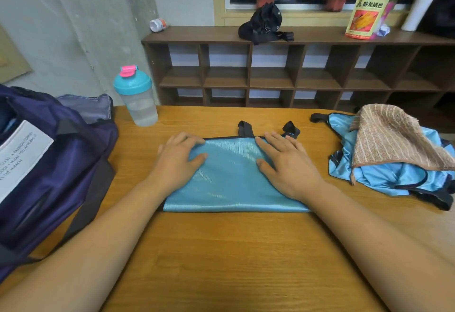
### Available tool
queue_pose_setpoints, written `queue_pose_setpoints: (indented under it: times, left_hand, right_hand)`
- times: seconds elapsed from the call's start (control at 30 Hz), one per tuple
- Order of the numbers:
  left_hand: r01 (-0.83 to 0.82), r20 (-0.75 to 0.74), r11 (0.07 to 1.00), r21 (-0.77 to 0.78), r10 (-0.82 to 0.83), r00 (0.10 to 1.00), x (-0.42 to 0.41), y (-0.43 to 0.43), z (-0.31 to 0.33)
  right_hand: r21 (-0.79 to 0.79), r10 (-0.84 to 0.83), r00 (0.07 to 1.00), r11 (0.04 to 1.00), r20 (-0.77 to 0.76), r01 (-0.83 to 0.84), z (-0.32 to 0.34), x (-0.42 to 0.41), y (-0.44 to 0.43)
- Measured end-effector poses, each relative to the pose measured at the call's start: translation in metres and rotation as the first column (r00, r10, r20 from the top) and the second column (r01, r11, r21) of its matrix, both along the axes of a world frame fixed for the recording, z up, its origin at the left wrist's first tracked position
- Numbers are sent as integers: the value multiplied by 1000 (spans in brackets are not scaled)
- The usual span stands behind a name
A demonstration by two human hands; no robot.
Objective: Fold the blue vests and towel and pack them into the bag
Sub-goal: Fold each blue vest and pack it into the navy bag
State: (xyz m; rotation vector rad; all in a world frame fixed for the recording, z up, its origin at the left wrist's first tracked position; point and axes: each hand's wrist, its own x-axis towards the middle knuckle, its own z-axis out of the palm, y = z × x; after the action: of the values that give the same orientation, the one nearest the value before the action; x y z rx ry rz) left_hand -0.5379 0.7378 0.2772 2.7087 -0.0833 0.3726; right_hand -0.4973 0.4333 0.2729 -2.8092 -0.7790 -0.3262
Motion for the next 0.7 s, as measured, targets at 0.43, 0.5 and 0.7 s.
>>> queue_pose_setpoints:
  times: [0.43,0.5,0.7]
  left_hand:
    - [-376,-232,926,2,367,901,2,21,18]
    - [-366,-263,931,1,354,898,2,18,21]
    - [-364,-264,925,-110,326,908,2,22,24]
  right_hand:
    - [276,48,991,958,123,-80,12,5,-29]
    - [287,24,987,955,161,-70,12,8,-32]
    - [281,-25,989,960,148,-18,7,12,-36]
